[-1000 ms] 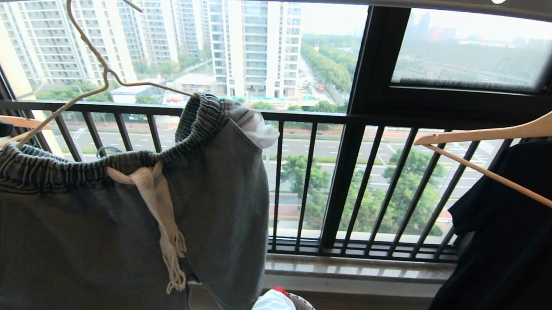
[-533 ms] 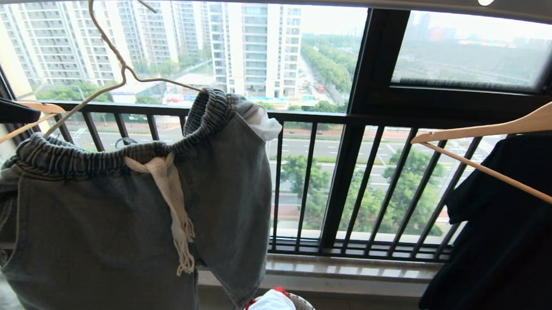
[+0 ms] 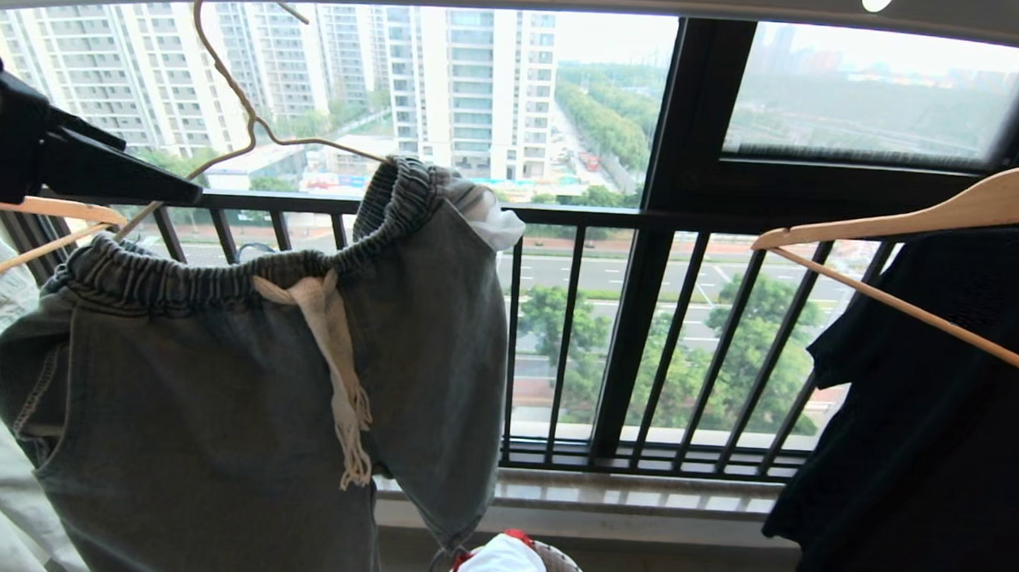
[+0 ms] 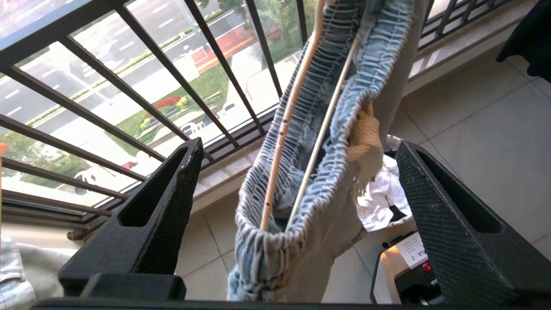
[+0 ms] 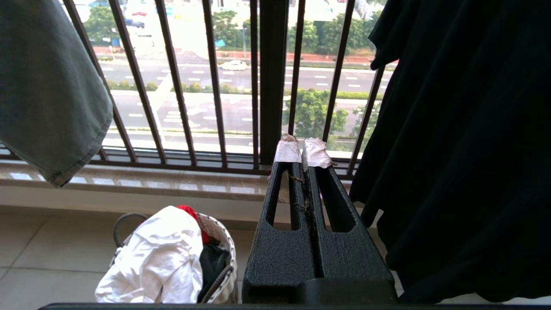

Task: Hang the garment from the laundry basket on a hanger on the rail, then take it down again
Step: Take the clothes off the clothes rack

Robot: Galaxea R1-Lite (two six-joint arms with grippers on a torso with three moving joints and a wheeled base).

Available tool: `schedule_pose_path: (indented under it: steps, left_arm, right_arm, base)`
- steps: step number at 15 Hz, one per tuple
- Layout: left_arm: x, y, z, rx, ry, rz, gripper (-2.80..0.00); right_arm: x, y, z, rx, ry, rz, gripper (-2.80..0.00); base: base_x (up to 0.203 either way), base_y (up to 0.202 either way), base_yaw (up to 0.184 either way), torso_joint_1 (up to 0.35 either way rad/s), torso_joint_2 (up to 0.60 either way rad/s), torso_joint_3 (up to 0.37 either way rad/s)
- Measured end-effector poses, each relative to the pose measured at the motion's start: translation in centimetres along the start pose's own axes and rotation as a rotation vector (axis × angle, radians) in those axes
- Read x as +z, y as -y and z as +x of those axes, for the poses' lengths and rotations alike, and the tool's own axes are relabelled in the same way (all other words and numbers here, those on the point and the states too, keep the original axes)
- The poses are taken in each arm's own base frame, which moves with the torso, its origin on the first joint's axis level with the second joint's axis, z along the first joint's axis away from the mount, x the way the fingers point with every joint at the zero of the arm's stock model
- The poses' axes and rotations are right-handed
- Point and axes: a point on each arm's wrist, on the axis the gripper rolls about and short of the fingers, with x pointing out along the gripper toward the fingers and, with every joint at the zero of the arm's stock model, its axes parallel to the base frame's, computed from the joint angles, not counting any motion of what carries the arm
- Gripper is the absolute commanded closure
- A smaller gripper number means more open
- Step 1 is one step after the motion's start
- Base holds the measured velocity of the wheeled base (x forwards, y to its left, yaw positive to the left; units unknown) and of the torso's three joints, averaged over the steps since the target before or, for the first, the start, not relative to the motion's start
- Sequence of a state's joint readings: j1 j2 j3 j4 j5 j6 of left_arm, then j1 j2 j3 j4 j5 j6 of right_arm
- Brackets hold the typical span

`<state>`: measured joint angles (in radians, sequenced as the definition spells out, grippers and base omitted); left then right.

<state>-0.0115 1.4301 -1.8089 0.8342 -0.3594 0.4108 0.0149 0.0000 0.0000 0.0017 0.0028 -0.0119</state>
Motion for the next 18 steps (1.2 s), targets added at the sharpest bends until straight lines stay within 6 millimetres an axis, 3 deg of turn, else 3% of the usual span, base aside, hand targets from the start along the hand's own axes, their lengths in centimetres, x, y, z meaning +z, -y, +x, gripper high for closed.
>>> schedule_pose_path:
  steps: [5,18]
  left_arm:
    - [0.3,-0.3,3.0,-0.052,-0.011,0.007,-2.80]
    - [0.1,-1.0,7.6,-0.140,0.108,-0.041,-2.80]
  right_arm:
    - [0.0,0.0,0.0,0.000,0.000,0.000,0.00]
    - [0.0,0.0,0.0,0.000,0.000,0.000,0.00]
  base:
    - [0.000,0.000,0.000,0.000,0.00,0.000]
    - [0.000,0.000,0.000,0.000,0.00,0.000]
